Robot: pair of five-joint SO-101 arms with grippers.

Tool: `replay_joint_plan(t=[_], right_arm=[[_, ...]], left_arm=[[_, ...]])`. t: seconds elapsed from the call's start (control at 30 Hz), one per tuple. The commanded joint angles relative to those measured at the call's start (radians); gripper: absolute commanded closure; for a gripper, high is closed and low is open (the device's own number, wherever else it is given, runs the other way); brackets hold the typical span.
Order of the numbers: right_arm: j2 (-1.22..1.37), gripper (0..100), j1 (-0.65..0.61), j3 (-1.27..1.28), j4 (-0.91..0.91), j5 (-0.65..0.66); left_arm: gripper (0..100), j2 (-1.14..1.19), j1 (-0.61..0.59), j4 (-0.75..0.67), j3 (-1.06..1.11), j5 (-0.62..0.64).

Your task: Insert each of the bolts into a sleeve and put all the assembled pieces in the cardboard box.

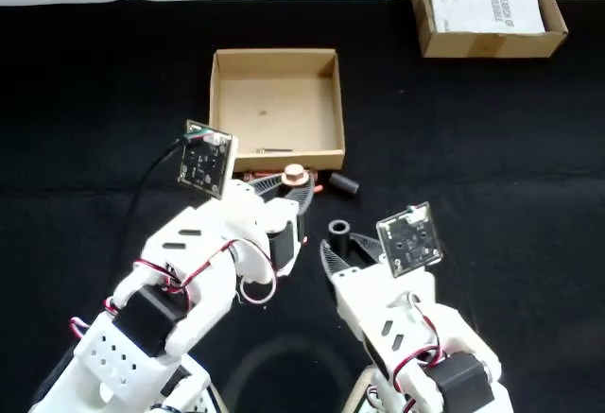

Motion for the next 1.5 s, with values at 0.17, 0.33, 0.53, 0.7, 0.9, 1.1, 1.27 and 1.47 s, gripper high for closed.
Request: replay_joint_plan(t=[0.17,0.33,0.53,0.7,0.9,1.1,1.27,1.47], right_arm=[[0.001,99.1,-0.007,0.038,-0.084,-0.003],[0.001,99.1,-0.007,0.039,-0.084,-0.003],[0.001,99.1,-0.007,0.039,-0.084,-0.003],[0.001,99.1,-0.007,0.041,-0.084,-0.003],[0.001,99.1,-0.007,0.042,-0.084,-0.003],[0.001,99.1,-0.007,0.044,-0.084,-0.003],[0.001,99.1,-0.007,0.042,-0.084,-0.003],[0.001,99.1,-0.007,0.045,-0.084,-0.003]], left_arm=[[99,-0.015,0.012,-0.187,0.021,-0.012],[99,0.076,0.019,-0.292,-0.004,-0.078],[99,0.196,0.033,-0.292,-0.068,-0.077],[99,0.197,0.07,-0.292,-0.07,-0.077],[99,0.202,0.081,-0.292,-0.12,-0.078],[99,0.203,0.084,-0.292,-0.119,-0.08],[99,0.205,0.081,-0.292,-0.088,-0.078],[99,0.205,0.085,-0.296,-0.044,-0.028]])
